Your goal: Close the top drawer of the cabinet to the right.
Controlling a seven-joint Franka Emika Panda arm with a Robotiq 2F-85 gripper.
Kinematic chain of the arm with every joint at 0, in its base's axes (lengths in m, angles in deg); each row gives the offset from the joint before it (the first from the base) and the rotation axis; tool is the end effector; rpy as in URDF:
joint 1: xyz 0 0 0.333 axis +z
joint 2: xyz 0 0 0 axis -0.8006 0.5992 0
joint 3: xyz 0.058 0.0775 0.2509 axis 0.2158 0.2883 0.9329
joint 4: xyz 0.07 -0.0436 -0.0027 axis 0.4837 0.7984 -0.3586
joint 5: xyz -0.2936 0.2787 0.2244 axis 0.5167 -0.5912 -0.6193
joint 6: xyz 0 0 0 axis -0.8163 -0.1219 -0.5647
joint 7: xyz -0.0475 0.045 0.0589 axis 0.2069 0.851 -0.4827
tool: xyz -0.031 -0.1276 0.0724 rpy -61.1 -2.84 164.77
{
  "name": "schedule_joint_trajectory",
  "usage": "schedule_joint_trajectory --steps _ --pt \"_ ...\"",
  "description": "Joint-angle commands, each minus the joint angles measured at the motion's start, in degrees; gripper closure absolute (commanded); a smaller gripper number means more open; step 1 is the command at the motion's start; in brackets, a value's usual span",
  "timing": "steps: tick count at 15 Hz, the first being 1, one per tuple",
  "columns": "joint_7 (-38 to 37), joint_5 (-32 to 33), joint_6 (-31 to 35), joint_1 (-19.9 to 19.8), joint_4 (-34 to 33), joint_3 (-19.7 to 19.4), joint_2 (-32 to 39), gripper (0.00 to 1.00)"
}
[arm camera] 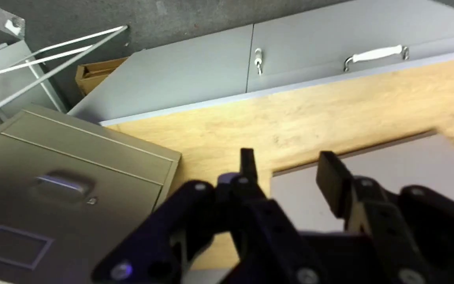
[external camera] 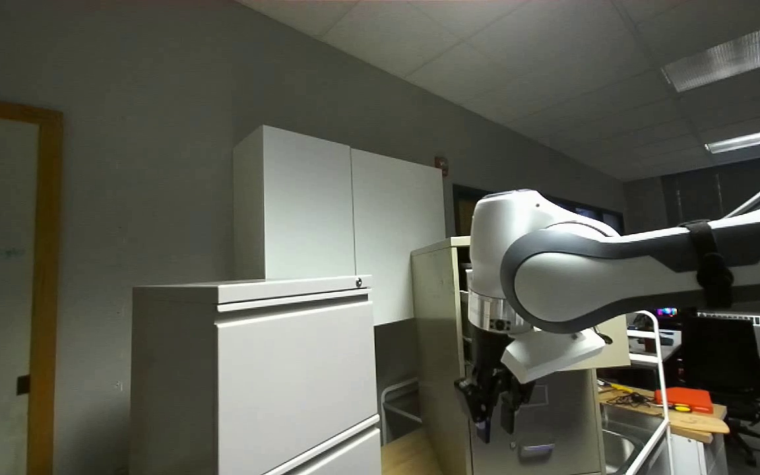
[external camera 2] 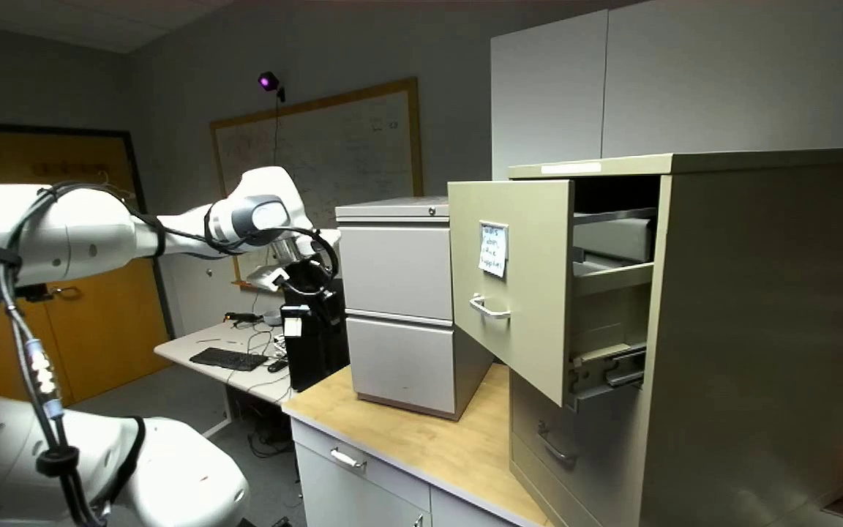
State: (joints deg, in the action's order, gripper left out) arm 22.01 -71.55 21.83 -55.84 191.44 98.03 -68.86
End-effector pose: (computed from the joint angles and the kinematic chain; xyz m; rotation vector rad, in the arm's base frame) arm 0.4321 0.0733 0.4976 2.9507 -0.4386 0.3873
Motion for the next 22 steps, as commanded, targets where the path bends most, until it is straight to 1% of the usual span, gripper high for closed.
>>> schedule_joint_trajectory --steps 1,2,3,4,11,14,18,22 --pt "-4.18 4.29 4.05 -4.87 1.73 -1.23 -3.30 0.83" --pt "-5.40 5.21 5.38 -6.27 2.01 -1.48 -3.83 0.92" --pt "-6.55 6.06 6.65 -7.72 2.31 -1.81 -4.35 0.98" --pt "-7.64 6.71 7.93 -9.16 2.55 -2.23 -4.88 1.00" --pt "-17.21 11.03 15.83 -18.84 3.97 -4.07 -8.43 1.00" --pt "-21.84 13.10 21.61 -22.92 4.37 -4.57 -8.63 1.00" --pt "-28.43 17.00 32.03 -29.09 3.34 -2.67 -5.76 1.00" --pt "-33.18 21.14 39.11 -35.44 1.06 1.10 -1.73 1.00"
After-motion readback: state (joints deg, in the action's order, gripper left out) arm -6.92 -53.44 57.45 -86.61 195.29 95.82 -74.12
